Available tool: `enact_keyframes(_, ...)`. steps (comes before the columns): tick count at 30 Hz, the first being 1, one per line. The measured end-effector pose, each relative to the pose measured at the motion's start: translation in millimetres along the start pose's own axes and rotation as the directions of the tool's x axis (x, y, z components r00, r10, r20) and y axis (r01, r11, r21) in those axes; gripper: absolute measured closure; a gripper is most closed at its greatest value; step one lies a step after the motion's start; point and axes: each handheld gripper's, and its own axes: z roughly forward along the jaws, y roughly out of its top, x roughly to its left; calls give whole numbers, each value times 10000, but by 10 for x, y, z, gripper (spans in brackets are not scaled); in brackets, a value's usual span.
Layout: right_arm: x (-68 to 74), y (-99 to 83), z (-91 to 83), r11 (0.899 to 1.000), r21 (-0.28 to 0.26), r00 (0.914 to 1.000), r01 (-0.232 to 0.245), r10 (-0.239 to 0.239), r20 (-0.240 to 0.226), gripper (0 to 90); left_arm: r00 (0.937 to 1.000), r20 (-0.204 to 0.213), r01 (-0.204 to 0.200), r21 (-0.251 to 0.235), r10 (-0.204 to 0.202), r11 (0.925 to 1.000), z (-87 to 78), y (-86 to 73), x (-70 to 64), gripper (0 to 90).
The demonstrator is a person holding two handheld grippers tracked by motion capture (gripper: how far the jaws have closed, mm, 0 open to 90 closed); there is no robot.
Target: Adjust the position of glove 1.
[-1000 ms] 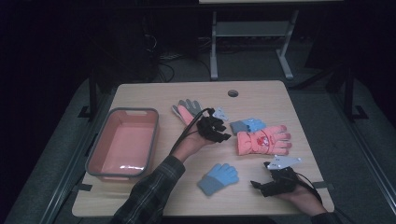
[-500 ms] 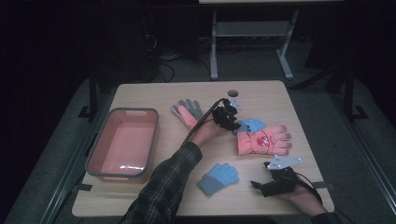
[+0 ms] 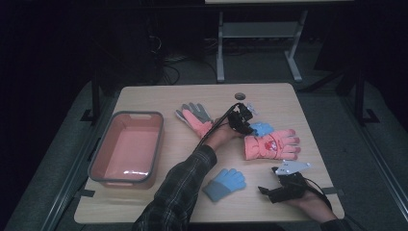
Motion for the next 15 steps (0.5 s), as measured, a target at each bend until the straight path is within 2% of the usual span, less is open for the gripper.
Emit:
enact_keyframes(3,0,1,0,10000,2,10000,25,-25,-22,93,9999,104,-25,176,23,9998,33,2,-14,816)
enact_keyframes(5,1,1,0,10000,3,10000,25,-25,-21,93,9998,148,123,230,-126,9997,37,9,-14,862)
enact_keyframes(9,1,1,0,10000,2,10000,34,-34,-31,93,9984,133,545,279,-548,9981,9,24,0,887)
enact_keyframes(15,1,0,1,10000,-10,10000,43,-43,-41,93,9941,151,1072,-40,-1071,9942,-145,41,35,895)
